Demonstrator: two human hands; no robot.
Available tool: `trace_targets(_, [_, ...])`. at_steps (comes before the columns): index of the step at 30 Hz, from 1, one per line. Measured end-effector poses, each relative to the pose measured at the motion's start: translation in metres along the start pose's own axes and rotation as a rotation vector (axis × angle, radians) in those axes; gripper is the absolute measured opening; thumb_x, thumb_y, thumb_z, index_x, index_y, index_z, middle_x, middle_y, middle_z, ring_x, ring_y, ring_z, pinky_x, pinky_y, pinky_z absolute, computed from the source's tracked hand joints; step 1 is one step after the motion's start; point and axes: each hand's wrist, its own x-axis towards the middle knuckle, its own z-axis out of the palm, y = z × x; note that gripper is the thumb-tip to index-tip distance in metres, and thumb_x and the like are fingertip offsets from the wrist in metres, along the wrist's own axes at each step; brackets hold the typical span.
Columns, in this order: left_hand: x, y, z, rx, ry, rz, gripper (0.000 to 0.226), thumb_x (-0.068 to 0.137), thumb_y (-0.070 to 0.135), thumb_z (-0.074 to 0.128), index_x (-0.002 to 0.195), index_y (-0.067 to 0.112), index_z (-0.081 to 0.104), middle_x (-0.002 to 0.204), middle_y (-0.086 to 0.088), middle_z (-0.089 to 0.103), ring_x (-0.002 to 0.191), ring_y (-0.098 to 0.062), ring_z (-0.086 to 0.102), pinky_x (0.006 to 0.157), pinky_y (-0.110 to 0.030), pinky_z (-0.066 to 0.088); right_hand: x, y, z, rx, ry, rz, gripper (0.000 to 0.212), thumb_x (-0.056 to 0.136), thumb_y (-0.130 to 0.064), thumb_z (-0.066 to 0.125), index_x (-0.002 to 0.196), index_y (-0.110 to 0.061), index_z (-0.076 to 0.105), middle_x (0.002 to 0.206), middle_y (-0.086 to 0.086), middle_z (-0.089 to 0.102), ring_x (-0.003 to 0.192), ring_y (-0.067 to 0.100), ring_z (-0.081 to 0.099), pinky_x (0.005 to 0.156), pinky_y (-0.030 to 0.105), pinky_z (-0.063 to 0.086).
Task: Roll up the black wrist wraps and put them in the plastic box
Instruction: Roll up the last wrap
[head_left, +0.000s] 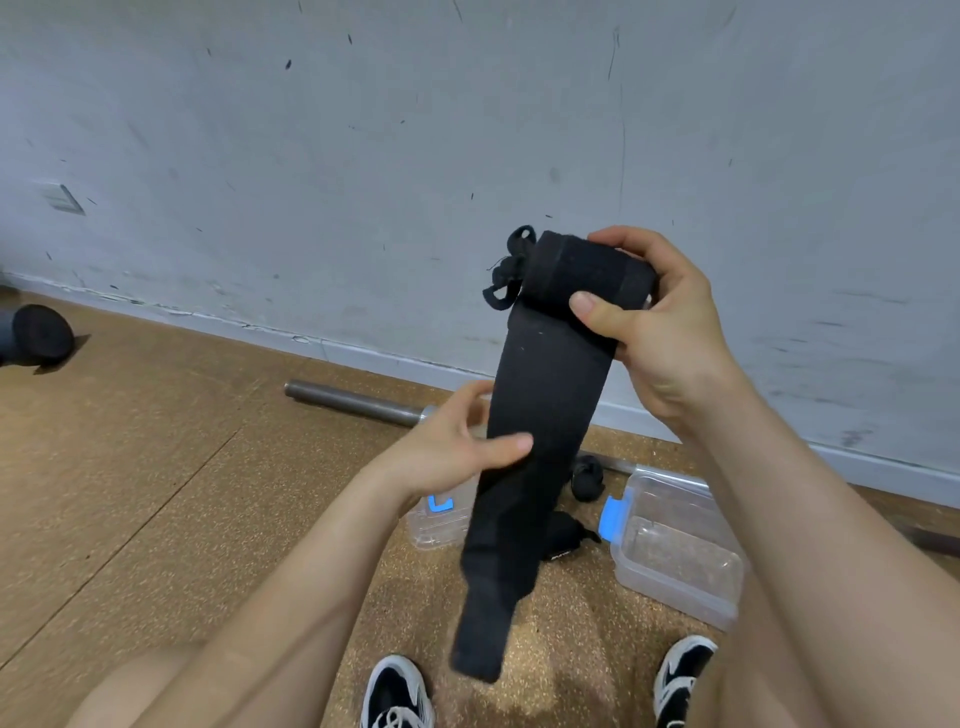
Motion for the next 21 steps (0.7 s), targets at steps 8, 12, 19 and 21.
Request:
trace_targets(8, [0.0,0.042,0.027,-0.441,0.233,0.213,0.03,0.101,0.028,0.054,0.128,0.015,0.058,0.115,-0.003,0.072,0.107,-0.016,0.069,0.091,-0.035,0.057,-0.004,0.008,0.007,-0.127,-0.09,-0.065,0.048,0.076,0.015,0.072,0.103,-0.025,0.065,0.099,-0.004,0.068,0.09,0.012,0.066,0.08,0.034,0.059])
trace_targets(12, [0.001,0.046,0.028,-0.497,0.247,0.17,0.027,0.103,0.024,0.05,0.126,0.011,0.058,0.116,-0.008,0.071,0.107,-0.02,0.069,0.086,-0.032,0.058,-0.006,0.01,0.004,-0.259,-0.11,-0.118,0.049,0.071,0.009,0.077,0.105,-0.026,0.067,0.109,0.001,0.068,0.097,0.011,0.064,0.089,0.036,0.056])
trace_targets(19, [-0.013,0.059,0.024,-0.737,0.181,0.143,0.033,0.098,0.031,0.057,0.121,0.009,0.064,0.107,-0.009,0.074,0.092,-0.018,0.072,0.07,-0.027,0.056,-0.006,0.013,0.008,-0.281,-0.119,-0.171,0.049,0.068,0.0,0.078,0.103,-0.031,0.069,0.116,0.004,0.064,0.105,0.015,0.063,0.097,0.042,0.052])
trace_targets(21, [-0.015,0.063,0.024,-0.784,0.163,0.129,0.049,0.088,0.048,0.06,0.117,0.009,0.068,0.104,-0.011,0.075,0.088,-0.019,0.072,0.068,-0.027,0.057,-0.006,0.015,0.01,-0.306,-0.128,-0.188,0.05,0.069,0.003,0.078,0.104,-0.031,0.069,0.116,0.002,0.062,0.108,0.014,0.062,0.097,0.035,0.051])
